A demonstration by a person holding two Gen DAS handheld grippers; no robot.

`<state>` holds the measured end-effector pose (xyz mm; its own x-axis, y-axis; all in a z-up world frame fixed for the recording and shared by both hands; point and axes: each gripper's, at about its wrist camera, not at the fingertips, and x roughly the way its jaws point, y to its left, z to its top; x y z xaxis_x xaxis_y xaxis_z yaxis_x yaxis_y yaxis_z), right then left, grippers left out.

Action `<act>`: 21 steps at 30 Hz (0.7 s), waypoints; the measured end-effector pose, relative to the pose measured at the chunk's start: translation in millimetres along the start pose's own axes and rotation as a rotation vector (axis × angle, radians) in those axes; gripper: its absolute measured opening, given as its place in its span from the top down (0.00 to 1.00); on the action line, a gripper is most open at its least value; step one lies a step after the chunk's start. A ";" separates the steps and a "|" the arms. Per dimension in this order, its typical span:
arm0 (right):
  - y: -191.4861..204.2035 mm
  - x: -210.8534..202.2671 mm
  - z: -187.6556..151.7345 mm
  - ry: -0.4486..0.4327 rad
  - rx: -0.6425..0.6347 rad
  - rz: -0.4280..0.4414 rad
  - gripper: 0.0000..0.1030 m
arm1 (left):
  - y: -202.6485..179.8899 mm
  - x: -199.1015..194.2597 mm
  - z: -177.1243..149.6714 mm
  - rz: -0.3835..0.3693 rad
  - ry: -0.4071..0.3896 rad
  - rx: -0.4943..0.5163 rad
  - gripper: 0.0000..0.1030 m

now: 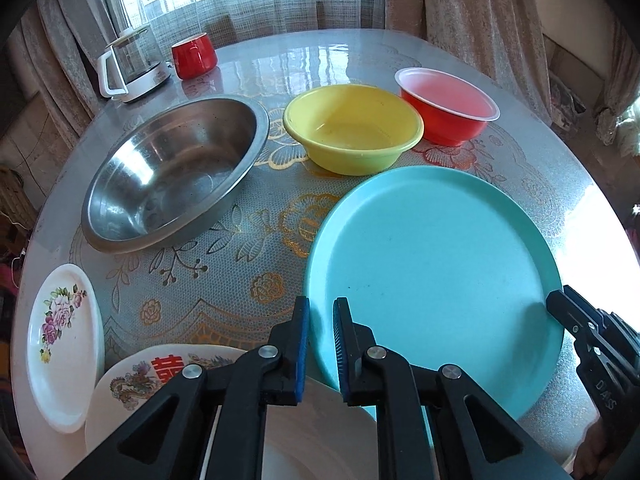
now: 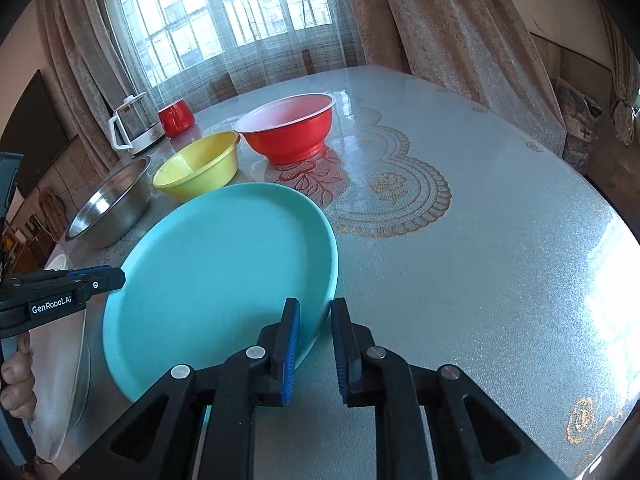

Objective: Organize plates and bowls

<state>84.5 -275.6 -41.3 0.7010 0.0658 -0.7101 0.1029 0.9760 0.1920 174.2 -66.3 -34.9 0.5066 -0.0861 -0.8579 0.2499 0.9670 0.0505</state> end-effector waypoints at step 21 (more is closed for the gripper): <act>21.2 -1.2 -7.8 0.008 -0.085 -0.041 0.76 | 29.2 -34.6 -13.0 -0.022 -0.086 -0.149 0.87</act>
<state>80.4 -253.3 -41.6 0.6921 0.0268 -0.7213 0.0704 0.9920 0.1045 153.2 -31.9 -10.4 0.5728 -0.1214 -0.8106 0.1393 0.9890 -0.0497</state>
